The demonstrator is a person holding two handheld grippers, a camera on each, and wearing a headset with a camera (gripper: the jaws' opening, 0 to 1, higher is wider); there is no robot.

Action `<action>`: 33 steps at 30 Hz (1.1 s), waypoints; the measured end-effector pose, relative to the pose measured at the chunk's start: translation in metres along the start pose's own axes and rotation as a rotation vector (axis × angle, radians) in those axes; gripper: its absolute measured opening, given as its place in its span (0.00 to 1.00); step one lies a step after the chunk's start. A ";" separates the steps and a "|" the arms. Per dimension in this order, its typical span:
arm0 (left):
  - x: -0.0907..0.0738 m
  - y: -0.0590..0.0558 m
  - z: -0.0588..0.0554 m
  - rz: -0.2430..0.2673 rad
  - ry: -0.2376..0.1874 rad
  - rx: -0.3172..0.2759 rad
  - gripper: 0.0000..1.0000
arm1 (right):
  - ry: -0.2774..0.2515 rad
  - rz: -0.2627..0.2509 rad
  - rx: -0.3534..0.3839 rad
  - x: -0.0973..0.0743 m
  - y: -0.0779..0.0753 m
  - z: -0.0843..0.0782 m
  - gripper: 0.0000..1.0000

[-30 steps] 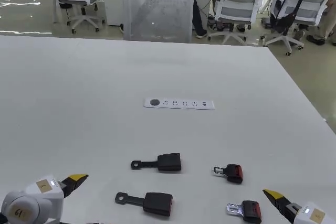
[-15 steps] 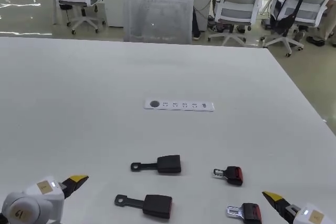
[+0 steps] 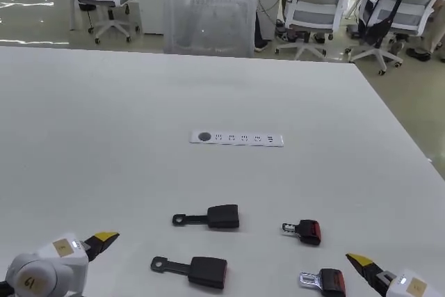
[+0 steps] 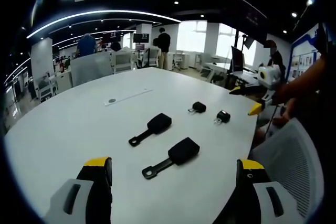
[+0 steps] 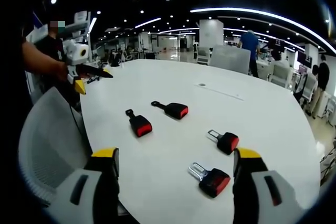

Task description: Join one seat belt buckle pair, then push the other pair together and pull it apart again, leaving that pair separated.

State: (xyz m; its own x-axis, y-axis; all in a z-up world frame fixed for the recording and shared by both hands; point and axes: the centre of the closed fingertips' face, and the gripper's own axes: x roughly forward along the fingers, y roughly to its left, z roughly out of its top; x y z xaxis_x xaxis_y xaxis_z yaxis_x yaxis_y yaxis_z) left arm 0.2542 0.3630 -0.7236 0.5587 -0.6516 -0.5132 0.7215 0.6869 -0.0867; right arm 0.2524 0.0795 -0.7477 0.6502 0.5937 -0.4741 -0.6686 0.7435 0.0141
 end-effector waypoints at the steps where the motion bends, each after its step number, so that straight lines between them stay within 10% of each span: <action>1: 0.000 0.000 0.000 0.000 -0.001 -0.002 1.00 | 0.003 0.000 -0.003 0.000 0.000 0.000 0.91; 33: 0.022 -0.008 -0.003 -0.035 0.041 0.013 0.99 | 0.074 0.016 -0.021 0.001 -0.017 -0.020 0.89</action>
State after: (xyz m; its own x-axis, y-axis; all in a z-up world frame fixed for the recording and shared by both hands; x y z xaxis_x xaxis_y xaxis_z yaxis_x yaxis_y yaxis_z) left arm 0.2599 0.3439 -0.7368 0.5160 -0.6613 -0.5445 0.7457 0.6595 -0.0943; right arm 0.2574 0.0609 -0.7654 0.6117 0.5806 -0.5374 -0.6865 0.7271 0.0042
